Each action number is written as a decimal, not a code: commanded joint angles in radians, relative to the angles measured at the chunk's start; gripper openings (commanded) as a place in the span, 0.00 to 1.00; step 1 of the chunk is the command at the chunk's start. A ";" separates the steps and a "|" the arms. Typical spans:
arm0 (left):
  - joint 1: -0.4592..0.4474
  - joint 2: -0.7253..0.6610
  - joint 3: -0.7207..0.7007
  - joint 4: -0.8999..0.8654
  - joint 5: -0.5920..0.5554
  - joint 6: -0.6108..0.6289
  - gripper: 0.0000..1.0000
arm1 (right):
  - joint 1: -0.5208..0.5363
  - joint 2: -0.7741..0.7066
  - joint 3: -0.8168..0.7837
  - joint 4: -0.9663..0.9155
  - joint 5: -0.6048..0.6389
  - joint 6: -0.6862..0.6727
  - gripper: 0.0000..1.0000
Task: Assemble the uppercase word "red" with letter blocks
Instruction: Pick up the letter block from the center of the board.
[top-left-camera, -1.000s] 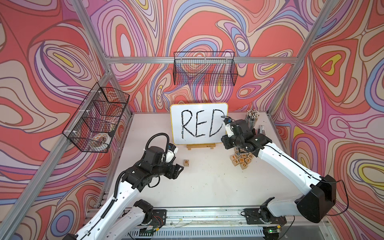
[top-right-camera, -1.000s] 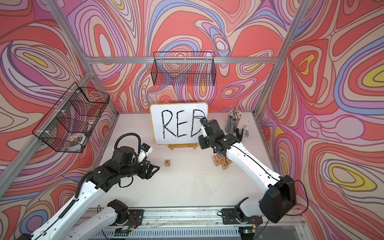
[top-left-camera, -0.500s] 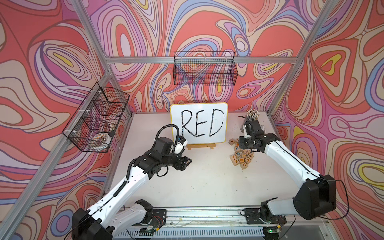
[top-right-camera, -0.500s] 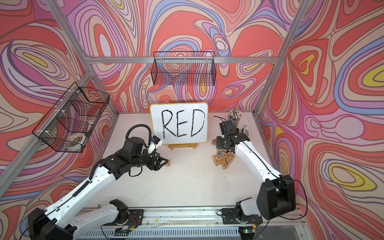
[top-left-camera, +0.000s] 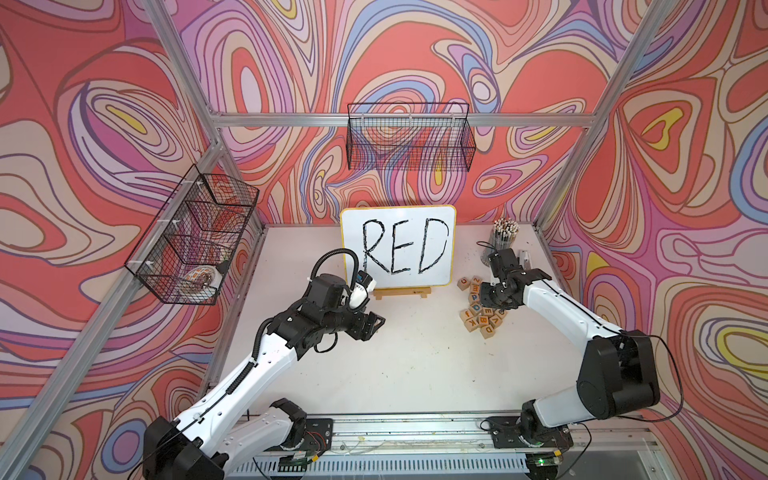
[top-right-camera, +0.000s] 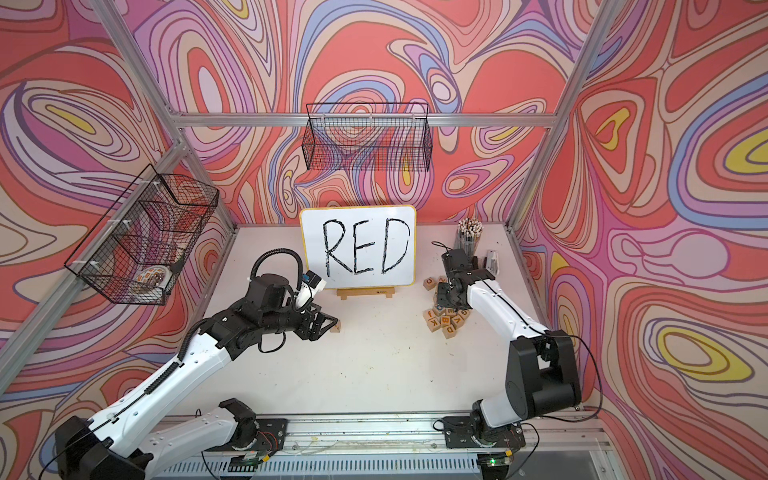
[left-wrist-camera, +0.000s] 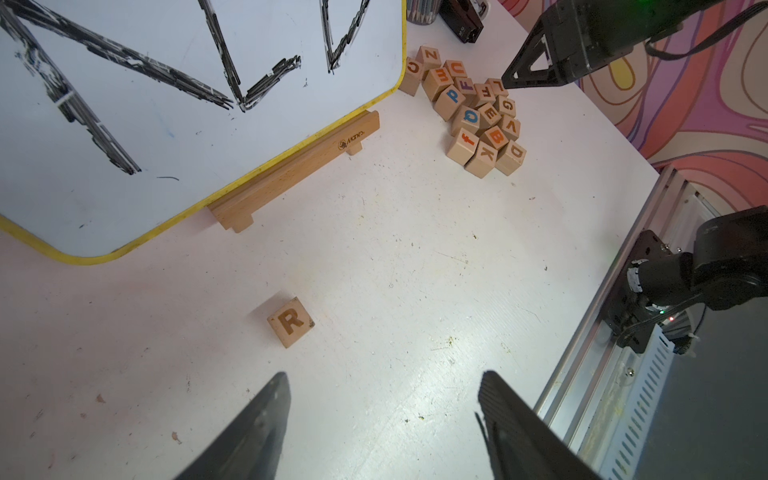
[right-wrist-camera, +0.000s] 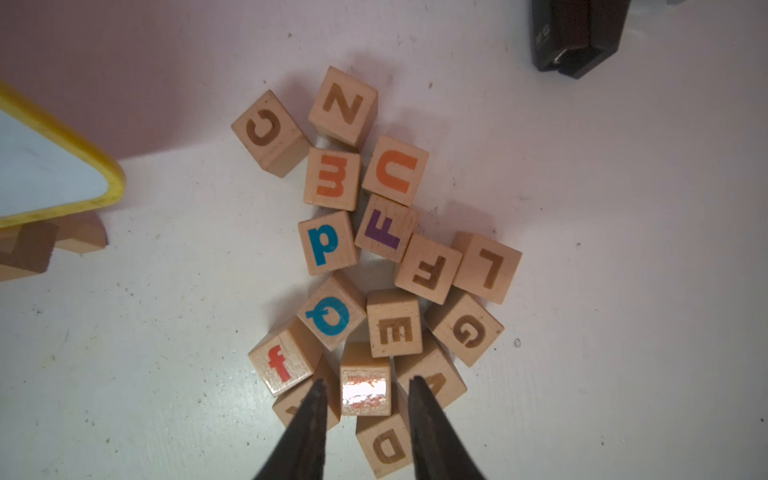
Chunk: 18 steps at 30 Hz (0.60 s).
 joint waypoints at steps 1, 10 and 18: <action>-0.008 -0.017 -0.019 0.025 0.000 0.002 0.75 | -0.010 -0.005 -0.028 -0.005 -0.007 0.013 0.36; -0.015 -0.031 -0.029 0.017 -0.027 -0.003 0.75 | -0.034 0.050 -0.048 0.045 -0.053 0.001 0.37; -0.018 -0.030 -0.030 0.015 -0.035 -0.003 0.75 | -0.060 0.118 -0.043 0.076 -0.042 -0.021 0.38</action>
